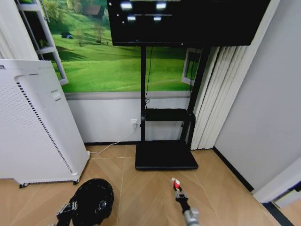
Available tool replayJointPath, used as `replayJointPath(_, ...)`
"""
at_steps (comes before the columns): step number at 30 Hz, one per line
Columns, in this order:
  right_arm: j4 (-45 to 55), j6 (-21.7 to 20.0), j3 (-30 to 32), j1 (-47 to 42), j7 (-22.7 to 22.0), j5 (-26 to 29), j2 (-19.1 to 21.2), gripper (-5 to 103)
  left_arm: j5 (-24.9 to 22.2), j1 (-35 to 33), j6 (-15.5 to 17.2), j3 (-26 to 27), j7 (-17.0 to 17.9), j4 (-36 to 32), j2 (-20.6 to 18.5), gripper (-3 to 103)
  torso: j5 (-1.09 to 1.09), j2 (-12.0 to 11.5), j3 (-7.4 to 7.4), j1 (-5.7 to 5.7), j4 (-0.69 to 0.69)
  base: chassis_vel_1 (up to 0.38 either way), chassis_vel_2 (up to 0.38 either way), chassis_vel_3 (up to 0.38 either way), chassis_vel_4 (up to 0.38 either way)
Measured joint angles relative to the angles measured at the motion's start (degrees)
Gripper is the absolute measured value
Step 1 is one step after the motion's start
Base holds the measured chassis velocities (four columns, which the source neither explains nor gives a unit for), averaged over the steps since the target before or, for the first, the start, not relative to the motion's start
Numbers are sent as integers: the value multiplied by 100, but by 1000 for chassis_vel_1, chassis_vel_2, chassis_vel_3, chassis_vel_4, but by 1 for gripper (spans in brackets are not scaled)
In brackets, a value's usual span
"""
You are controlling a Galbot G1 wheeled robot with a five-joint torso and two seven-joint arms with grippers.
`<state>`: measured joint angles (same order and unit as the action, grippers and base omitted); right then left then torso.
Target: Pick up the trash bin and place the garbage on the floor into it.
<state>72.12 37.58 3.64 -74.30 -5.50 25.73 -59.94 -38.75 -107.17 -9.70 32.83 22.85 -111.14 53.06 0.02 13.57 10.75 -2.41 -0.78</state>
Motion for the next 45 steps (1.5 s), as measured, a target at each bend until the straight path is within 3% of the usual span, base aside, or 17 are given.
replayJointPath(8, 1684, -190, -149, -367, -397, -340, 699, 30, 11, 310, 40, -228, 4, 162, -37, 7, 0, 0, 0, 0, 2, 0, 0, 0, 0)
replayJointPath(12, 2016, -223, -337, -301, -457, -333, 915, 30, 5, 374, 48, -255, 17, 162, -58, 7, -2, 0, 0, 0, 2, 0, 0, 0, 0)
replayJointPath(17, 2700, -319, -821, -165, -471, -106, 1332, 30, -20, 357, 59, -243, 27, 101, -110, 7, -3, 0, 0, 0, 3, 0, 0, 0, 0)
replayJointPath(19, 3021, -394, -1290, 12, -472, -121, 1442, 30, -22, 268, 81, -211, 33, -26, -135, 7, -2, 0, 0, 0, 2, 0, 0, 0, 0)
replayJointPath(24, 3097, -469, -1766, 309, -537, -182, 1368, 30, -19, 220, 139, -208, 52, -149, -145, 7, -1, 0, 0, 0, 2, 0, 0, 0, 0)
replayJointPath(34, 2472, -297, -3858, 1995, -459, -309, 928, 30, 117, 38, 189, -132, 72, -297, 104, 7, -3, 0, 0, 0, 3, 0, 0, 0, 0)
replayJointPath(45, 1884, -258, -5023, 2832, -523, -321, 376, 30, -22, 323, 190, -147, 82, -106, 51, 7, -4, 0, 1, 0, 0, 0, 0, 0, 0)
